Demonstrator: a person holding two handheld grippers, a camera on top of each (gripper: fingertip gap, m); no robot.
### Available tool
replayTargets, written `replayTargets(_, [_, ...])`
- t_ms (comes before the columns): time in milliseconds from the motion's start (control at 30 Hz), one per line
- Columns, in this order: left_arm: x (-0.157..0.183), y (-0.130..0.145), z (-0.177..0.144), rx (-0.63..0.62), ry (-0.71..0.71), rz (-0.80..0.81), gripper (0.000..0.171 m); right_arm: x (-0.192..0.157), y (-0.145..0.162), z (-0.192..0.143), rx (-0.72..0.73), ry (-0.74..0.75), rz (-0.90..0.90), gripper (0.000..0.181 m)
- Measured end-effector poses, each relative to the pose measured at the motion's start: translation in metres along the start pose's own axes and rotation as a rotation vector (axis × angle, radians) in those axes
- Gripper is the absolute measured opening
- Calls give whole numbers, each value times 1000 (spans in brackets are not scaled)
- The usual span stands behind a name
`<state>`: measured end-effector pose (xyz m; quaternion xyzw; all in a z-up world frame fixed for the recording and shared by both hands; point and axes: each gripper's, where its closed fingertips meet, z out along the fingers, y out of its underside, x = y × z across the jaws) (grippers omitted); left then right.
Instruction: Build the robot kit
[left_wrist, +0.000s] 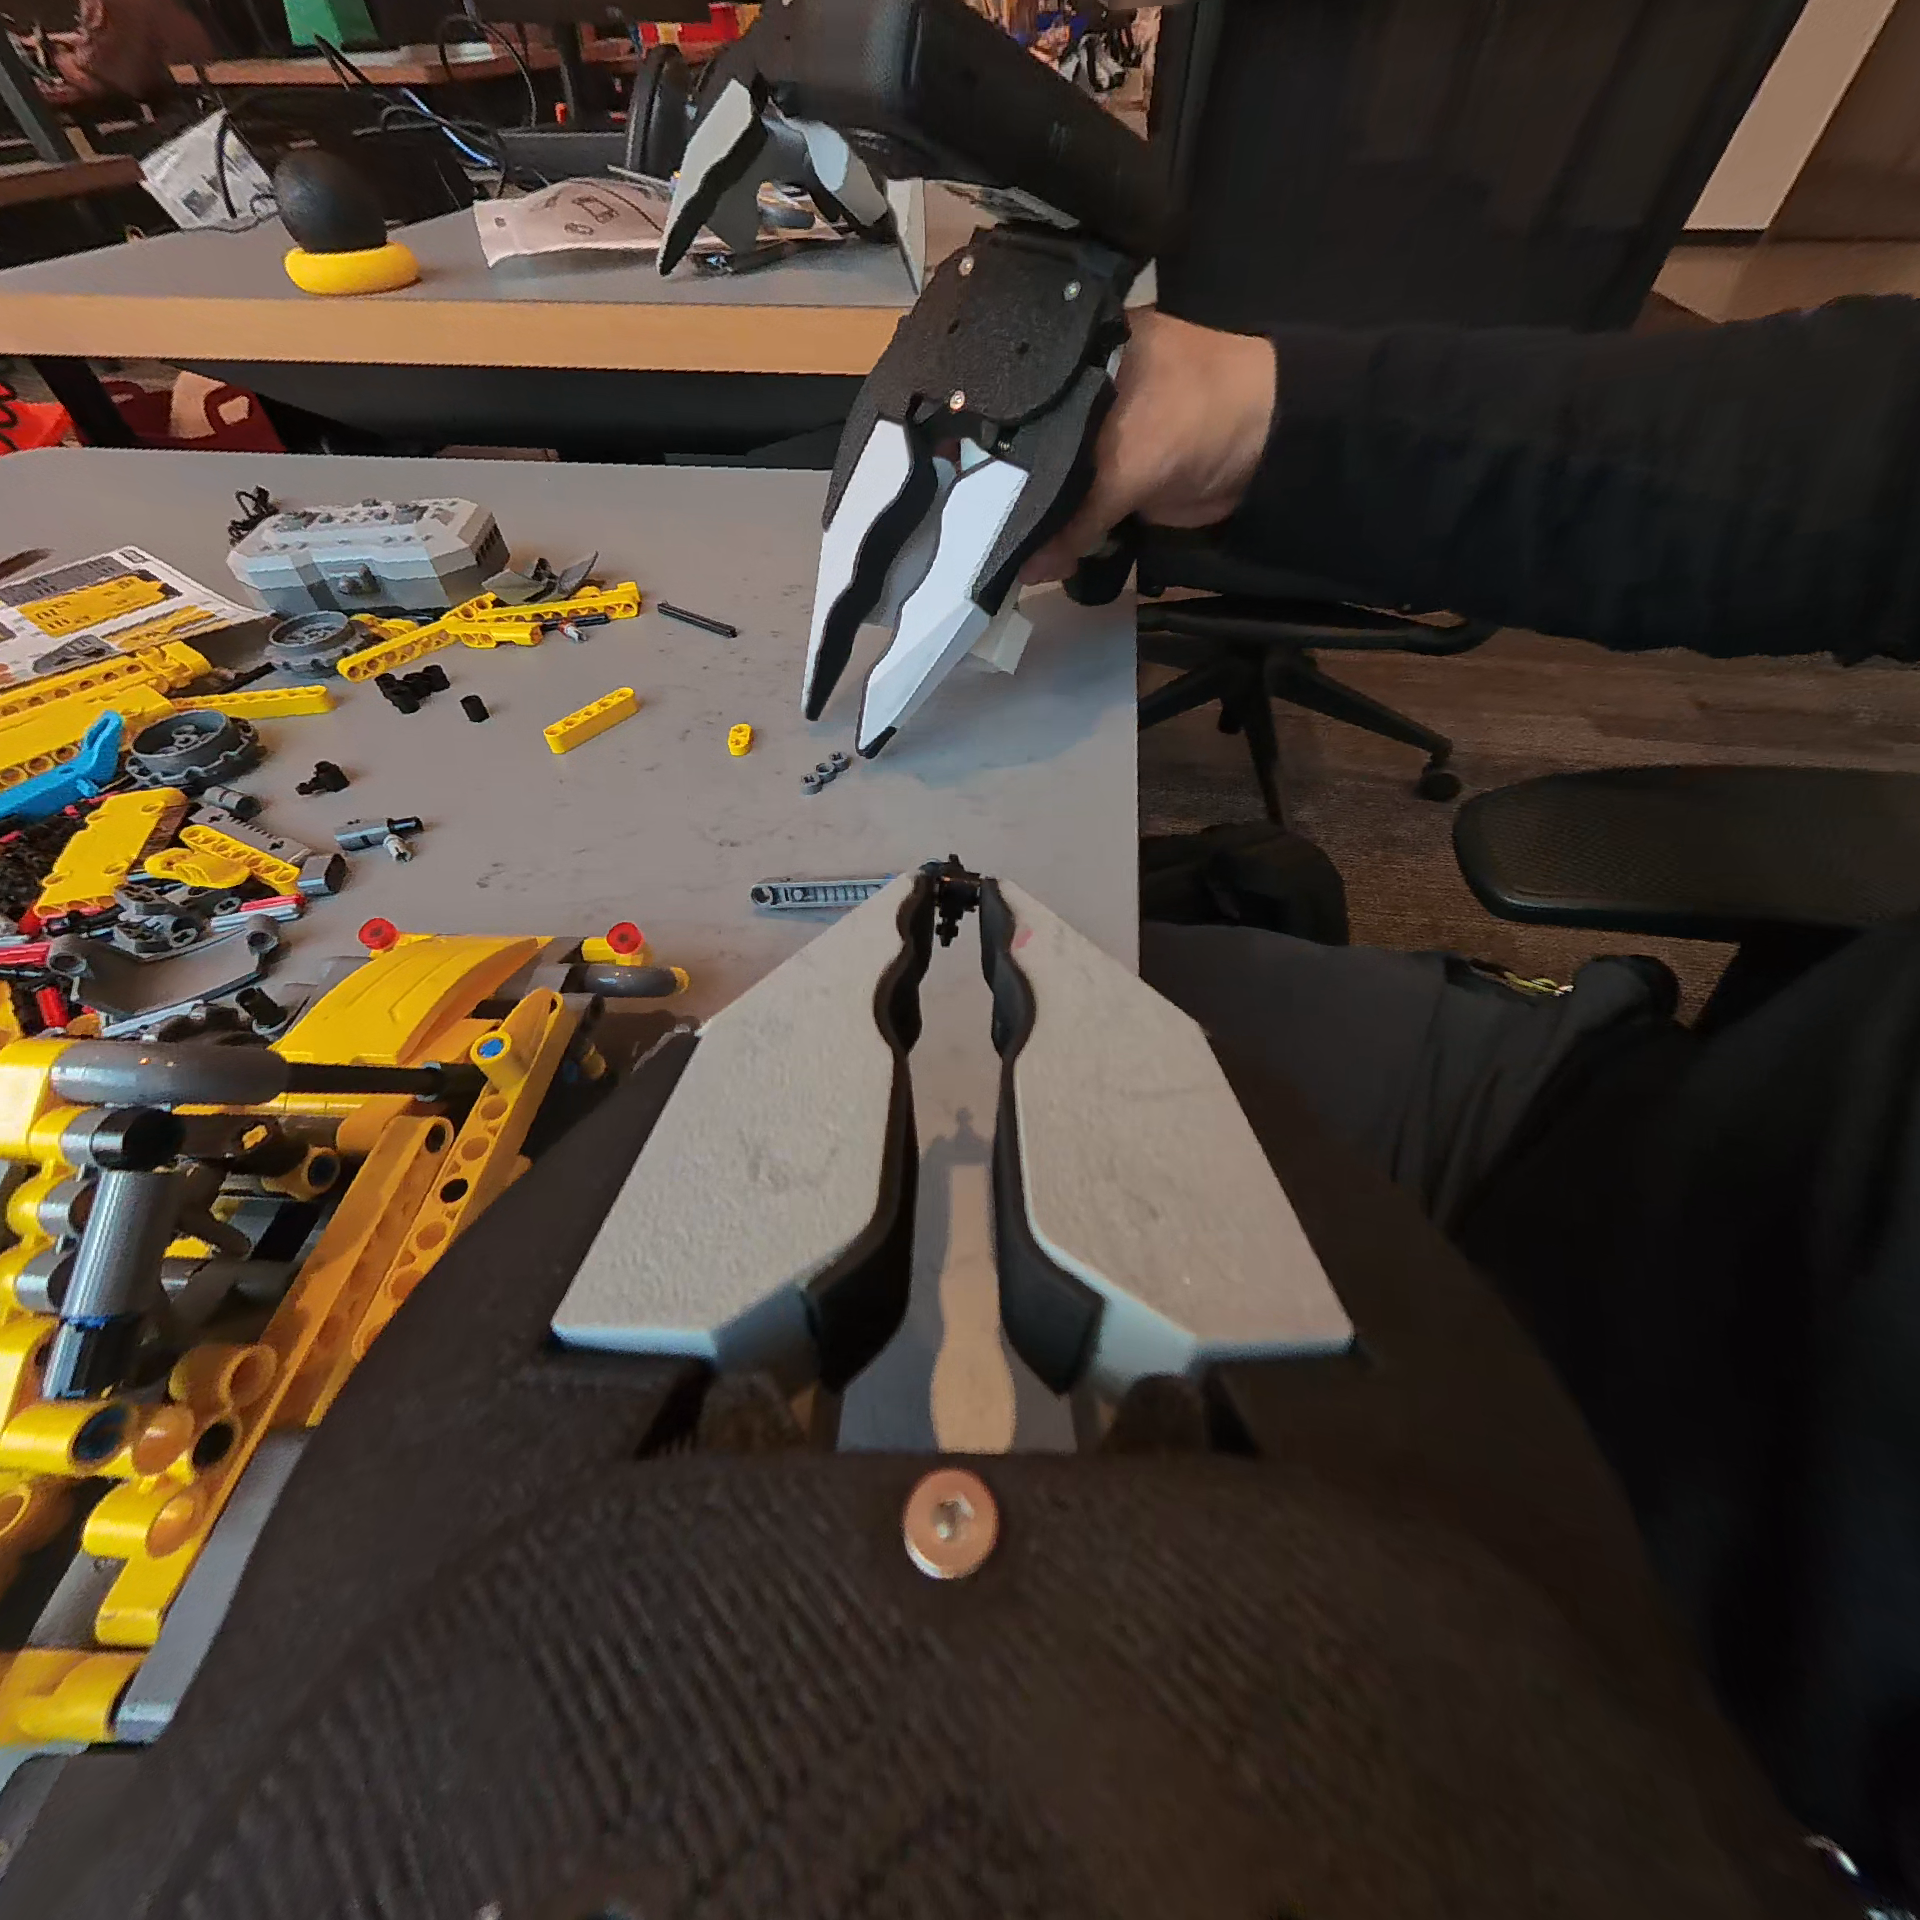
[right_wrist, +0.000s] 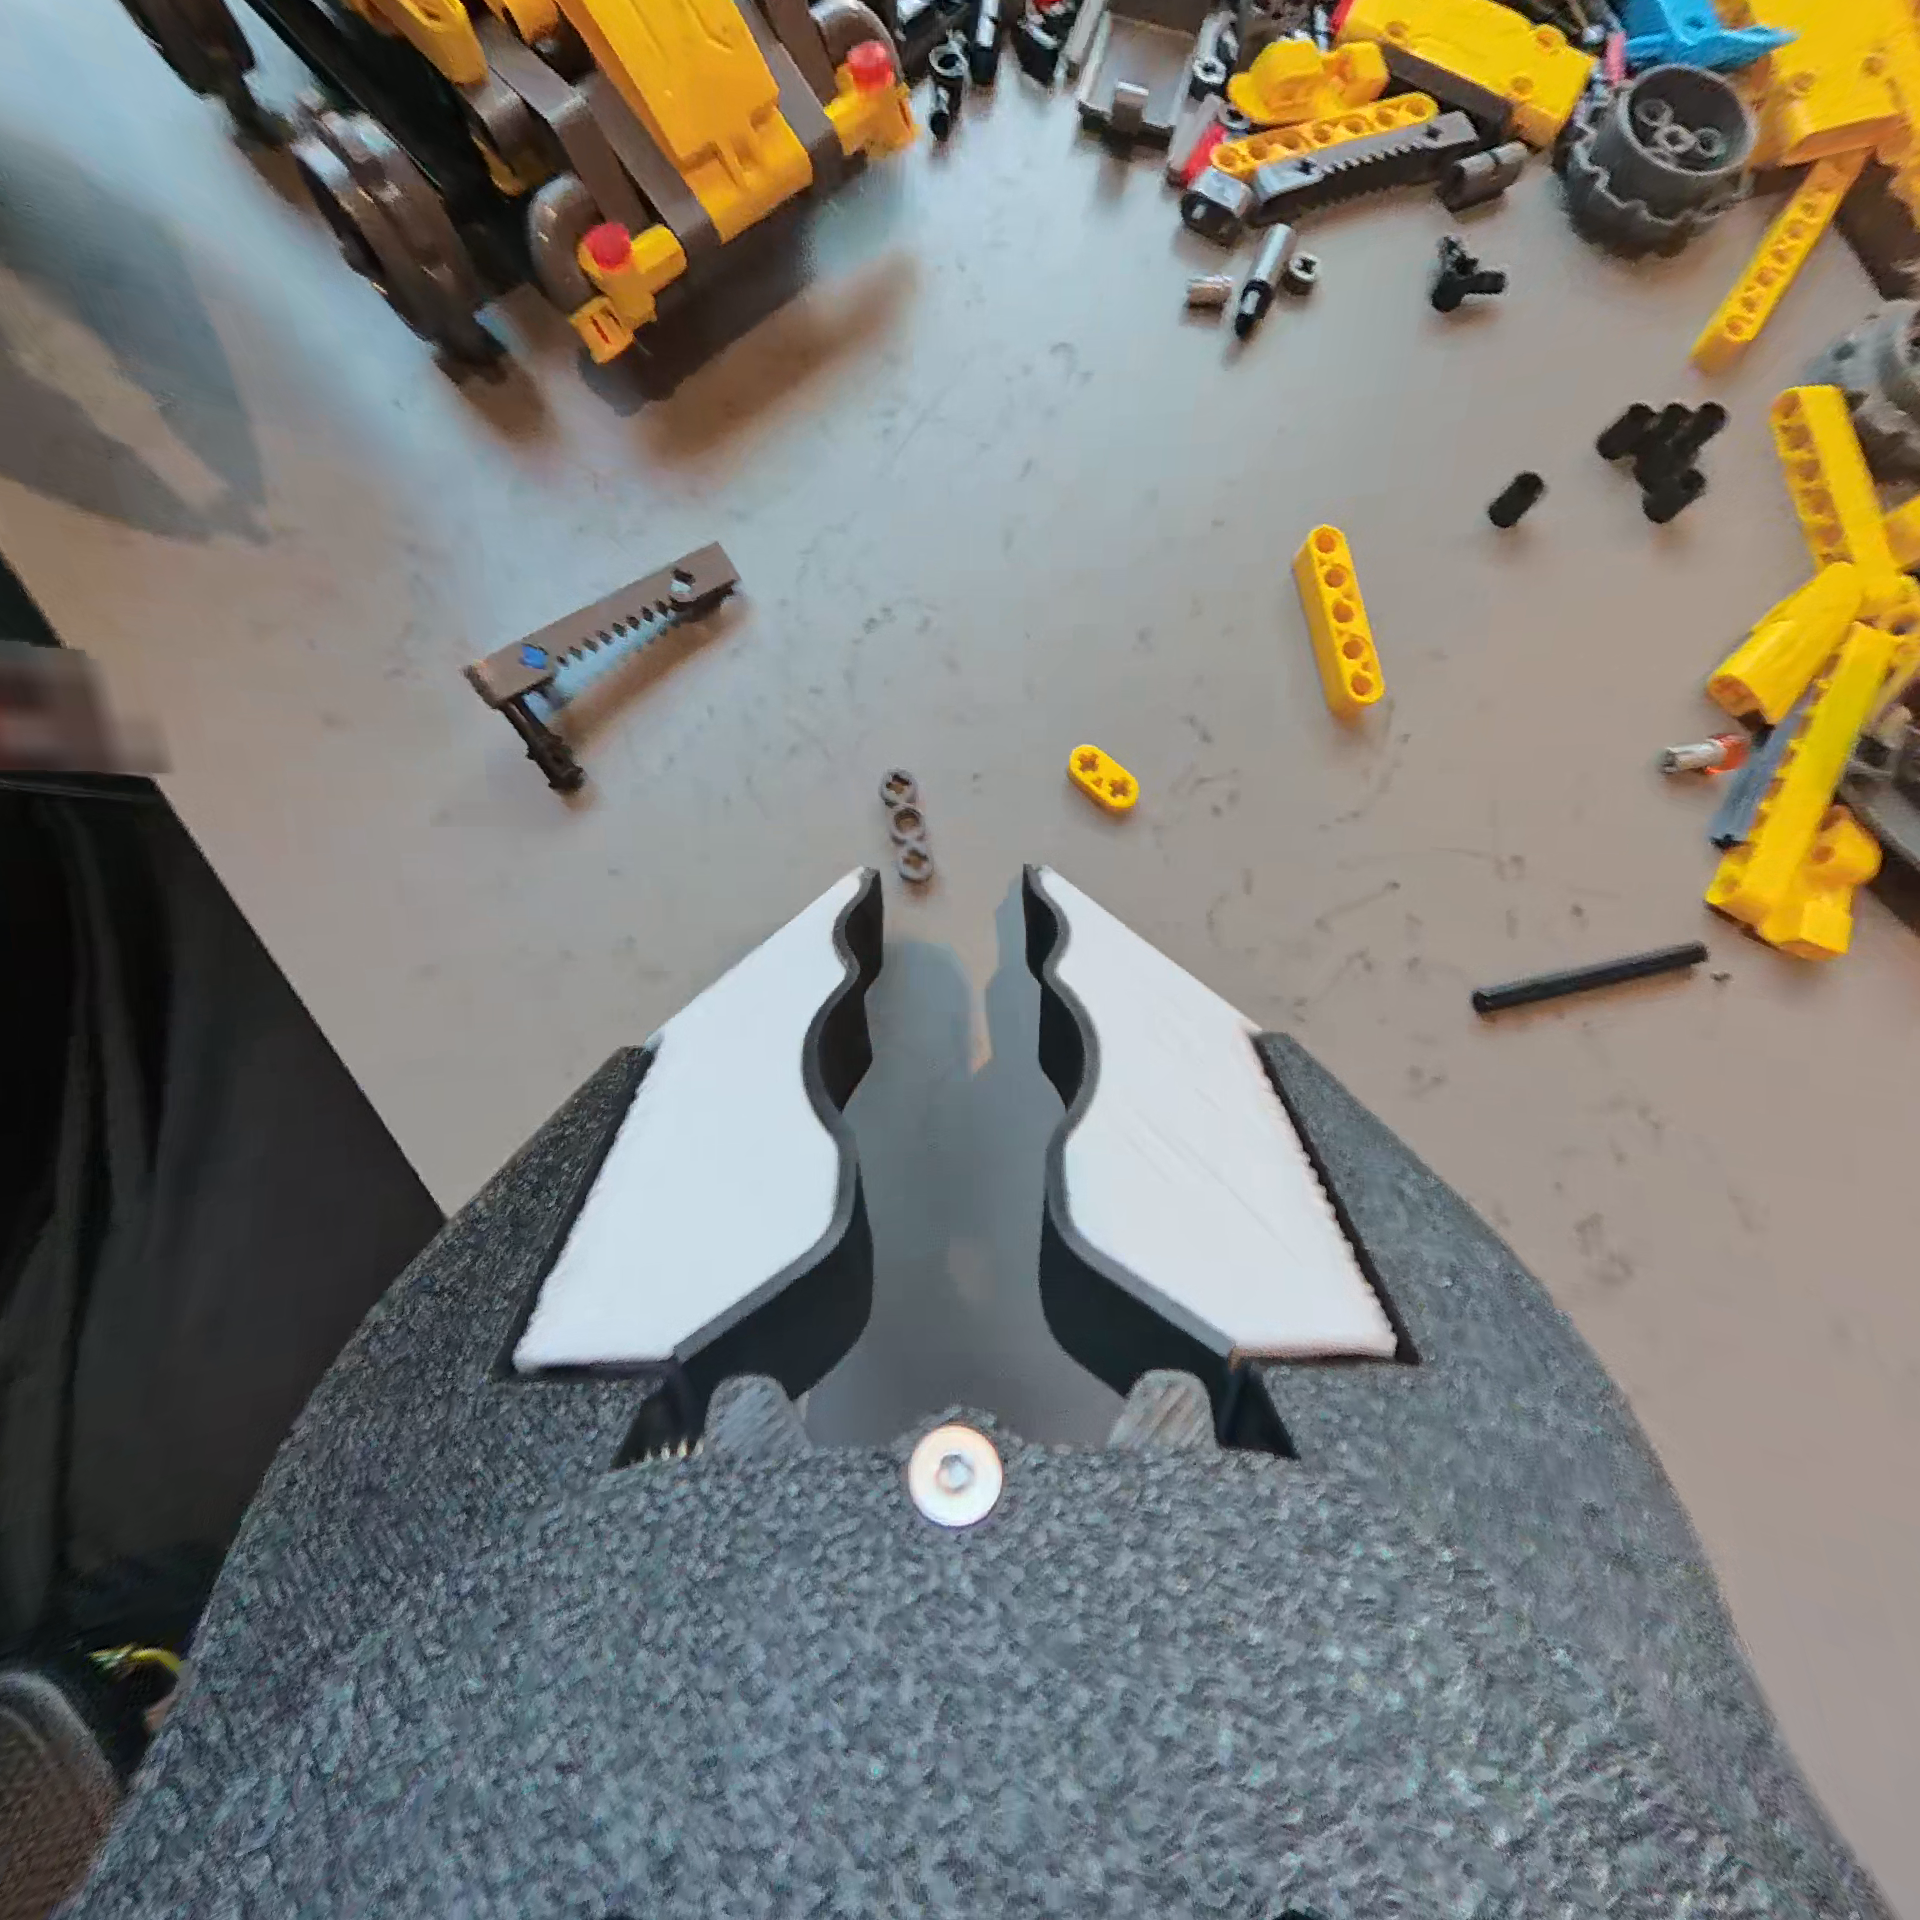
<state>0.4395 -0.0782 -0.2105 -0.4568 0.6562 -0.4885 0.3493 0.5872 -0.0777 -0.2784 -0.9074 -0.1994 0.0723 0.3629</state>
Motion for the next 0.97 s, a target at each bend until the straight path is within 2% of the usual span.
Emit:
replayTargets(200, [0,0,1,-4,3,4,6,-8,-5,14,-23,-92,-17,19])
replayTargets(233, [0,0,1,-4,3,6,6,-12,-7,15,-14,-125,-5,7])
replayTargets(400, [0,-3,-1,19,4,11,6,-28,-13,17,30,-191,126,6])
replayTargets(500, [-2,-5,-2,35,-7,9,6,-56,-32,10,148,-288,238,7])
replayTargets(600, [1,-9,-4,65,-5,36,6,-88,-65,-7,335,-474,414,6])
replayTargets(767, [4,-26,-12,200,-50,194,6,-121,-103,-30,551,-795,693,7])
replayTargets(833, [3,-27,-12,205,-73,224,6,-128,-111,-37,598,-894,771,7])
replayTargets(967, [-4,-29,-14,220,-109,204,6,-139,-115,-40,627,-995,851,7])
